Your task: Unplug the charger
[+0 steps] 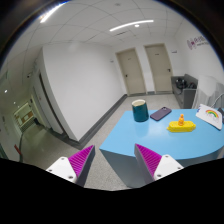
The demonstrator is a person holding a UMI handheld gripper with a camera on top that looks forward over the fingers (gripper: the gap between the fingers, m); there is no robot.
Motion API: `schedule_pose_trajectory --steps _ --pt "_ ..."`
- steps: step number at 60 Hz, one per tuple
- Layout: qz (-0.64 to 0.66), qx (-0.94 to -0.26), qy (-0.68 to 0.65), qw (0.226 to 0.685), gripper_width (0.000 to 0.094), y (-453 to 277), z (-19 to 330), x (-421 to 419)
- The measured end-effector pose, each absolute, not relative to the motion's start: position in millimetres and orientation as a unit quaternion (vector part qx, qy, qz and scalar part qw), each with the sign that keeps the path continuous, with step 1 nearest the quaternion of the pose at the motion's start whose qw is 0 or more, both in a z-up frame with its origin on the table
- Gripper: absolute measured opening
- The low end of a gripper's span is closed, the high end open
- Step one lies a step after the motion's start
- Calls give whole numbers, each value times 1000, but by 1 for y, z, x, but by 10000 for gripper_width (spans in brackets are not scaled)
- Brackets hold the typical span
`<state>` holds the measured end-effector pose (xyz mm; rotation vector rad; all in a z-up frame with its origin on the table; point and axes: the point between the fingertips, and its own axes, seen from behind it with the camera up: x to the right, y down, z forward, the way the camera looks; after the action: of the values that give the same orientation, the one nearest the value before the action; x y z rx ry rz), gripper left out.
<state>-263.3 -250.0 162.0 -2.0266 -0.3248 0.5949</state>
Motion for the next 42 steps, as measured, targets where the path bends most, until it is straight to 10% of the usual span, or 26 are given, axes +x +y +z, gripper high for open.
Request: schedule_pose_trajectory --steps 42 --pt "155 -850 -61 499 809 -145 114 -155"
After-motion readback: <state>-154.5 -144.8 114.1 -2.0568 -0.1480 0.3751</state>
